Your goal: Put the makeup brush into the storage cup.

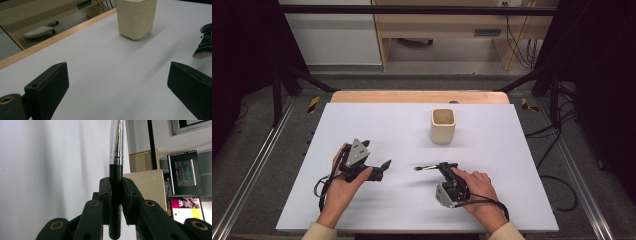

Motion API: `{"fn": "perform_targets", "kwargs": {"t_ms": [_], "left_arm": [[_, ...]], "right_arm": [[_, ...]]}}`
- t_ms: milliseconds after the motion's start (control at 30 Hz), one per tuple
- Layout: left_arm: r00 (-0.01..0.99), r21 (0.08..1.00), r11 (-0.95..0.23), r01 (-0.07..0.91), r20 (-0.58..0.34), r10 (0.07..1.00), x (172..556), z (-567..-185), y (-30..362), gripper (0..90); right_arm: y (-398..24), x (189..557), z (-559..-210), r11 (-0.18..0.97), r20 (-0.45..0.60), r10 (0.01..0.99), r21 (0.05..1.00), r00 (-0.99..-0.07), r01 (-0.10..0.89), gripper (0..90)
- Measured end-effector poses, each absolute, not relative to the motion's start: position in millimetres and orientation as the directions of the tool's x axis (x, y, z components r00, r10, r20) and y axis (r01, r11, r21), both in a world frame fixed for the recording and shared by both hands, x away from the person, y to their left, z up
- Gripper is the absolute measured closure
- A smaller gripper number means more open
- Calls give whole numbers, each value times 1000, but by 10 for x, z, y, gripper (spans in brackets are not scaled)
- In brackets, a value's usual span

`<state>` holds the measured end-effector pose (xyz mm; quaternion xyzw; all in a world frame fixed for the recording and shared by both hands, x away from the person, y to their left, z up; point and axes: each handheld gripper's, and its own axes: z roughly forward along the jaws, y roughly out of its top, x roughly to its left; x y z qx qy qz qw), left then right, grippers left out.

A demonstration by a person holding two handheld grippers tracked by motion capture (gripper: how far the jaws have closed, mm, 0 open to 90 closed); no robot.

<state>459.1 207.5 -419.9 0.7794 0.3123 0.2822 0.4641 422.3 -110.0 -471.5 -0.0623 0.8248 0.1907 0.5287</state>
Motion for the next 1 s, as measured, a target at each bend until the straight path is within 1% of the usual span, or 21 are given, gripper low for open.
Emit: {"fn": "perform_targets", "kwargs": {"t_ms": [33,133,300,333,400,467,500,567,667,733,833,933,1000], "left_arm": [[637,909,-354,219,141,758,4568,-4228,2113,32],[621,921,-334,201,143,770,4524,-4280,2180,32],[585,930,-320,180,160,795,4442,-4344,2310,32],[576,936,-300,184,145,805,4424,-4363,2333,32],[563,939,-288,186,138,815,4401,-4383,2397,32],[551,945,-273,182,132,824,4396,-4392,2435,32],[540,949,-259,180,125,832,4397,-4397,2461,32],[534,956,-226,186,95,840,4412,-4408,2494,32],[524,960,-212,185,86,848,4424,-4417,2521,32],[524,962,-198,186,74,849,4431,-4431,2536,32],[525,966,-151,208,20,851,4448,-4469,2548,31],[522,968,-139,207,10,853,4455,-4483,2543,29],[502,970,-125,210,3,865,4458,-4503,2541,24]], "right_arm": [[-1103,4235,-4709,917,-896,92,246,-434,-313,789],[-1108,4248,-4706,913,-888,119,274,-445,-303,790],[-1138,4264,-4683,899,-862,186,344,-472,-273,790],[-1151,4270,-4671,893,-855,202,361,-479,-268,790],[-1183,4289,-4639,871,-830,262,423,-492,-250,790],[-1216,4299,-4609,839,-793,342,499,-504,-216,790],[-1236,4310,-4592,829,-785,357,516,-507,-215,790],[-1288,4329,-4560,795,-749,417,575,-515,-193,790],[-1381,4365,-4518,737,-687,500,657,-527,-157,790],[-1433,4391,-4504,700,-647,548,701,-530,-133,791],[-1495,4425,-4490,650,-593,602,753,-535,-104,791],[-1551,4453,-4469,597,-540,648,798,-537,-83,791],[-1584,4471,-4453,545,-487,687,836,-539,-62,791]]}}
